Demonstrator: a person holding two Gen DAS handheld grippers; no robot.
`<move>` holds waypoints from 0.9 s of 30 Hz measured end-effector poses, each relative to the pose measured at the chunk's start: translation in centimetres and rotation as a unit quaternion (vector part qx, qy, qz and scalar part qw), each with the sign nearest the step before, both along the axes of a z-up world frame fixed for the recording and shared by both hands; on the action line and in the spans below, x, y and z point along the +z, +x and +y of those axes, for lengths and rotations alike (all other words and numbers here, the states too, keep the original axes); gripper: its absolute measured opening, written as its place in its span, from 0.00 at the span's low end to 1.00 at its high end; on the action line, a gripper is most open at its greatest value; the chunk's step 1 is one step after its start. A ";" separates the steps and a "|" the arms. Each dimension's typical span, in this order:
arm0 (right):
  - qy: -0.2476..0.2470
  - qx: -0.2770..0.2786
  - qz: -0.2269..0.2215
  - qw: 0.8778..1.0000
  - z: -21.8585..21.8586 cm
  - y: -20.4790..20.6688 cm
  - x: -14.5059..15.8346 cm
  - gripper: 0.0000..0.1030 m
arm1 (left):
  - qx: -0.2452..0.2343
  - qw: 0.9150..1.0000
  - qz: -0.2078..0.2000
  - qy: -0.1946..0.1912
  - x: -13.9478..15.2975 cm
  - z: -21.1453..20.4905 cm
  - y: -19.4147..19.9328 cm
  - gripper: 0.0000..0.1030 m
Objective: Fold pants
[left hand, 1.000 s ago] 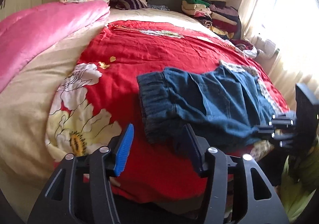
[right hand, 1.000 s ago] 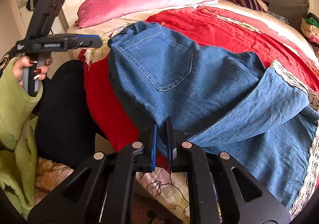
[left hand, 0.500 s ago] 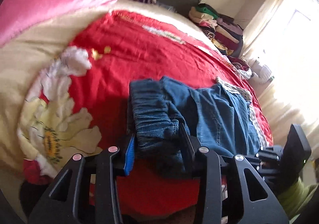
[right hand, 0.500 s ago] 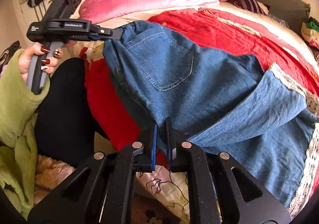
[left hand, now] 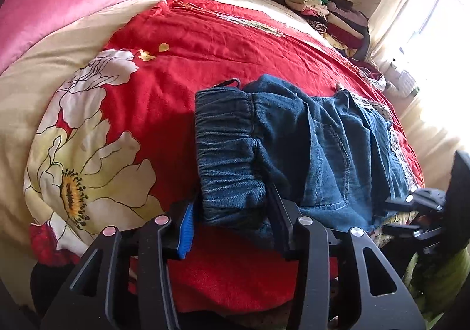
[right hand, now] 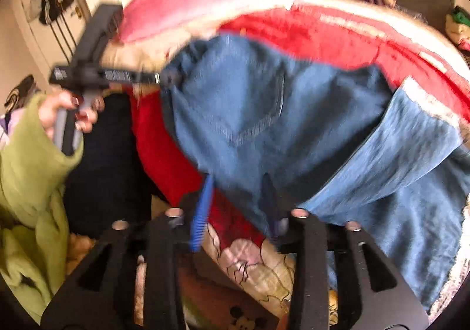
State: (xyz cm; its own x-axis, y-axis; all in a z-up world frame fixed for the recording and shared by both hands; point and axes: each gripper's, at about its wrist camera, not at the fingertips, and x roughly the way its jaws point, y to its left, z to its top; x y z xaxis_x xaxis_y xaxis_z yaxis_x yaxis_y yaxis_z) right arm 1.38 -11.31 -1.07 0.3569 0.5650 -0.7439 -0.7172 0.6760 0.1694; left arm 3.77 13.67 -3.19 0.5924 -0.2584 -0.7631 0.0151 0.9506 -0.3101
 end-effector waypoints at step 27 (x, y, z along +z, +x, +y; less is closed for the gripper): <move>0.023 -0.136 -0.010 0.990 -4.3 3.3 0.9 0.55 | -0.072 0.995 -0.063 0.037 4.7 -8.6 -0.2 0.54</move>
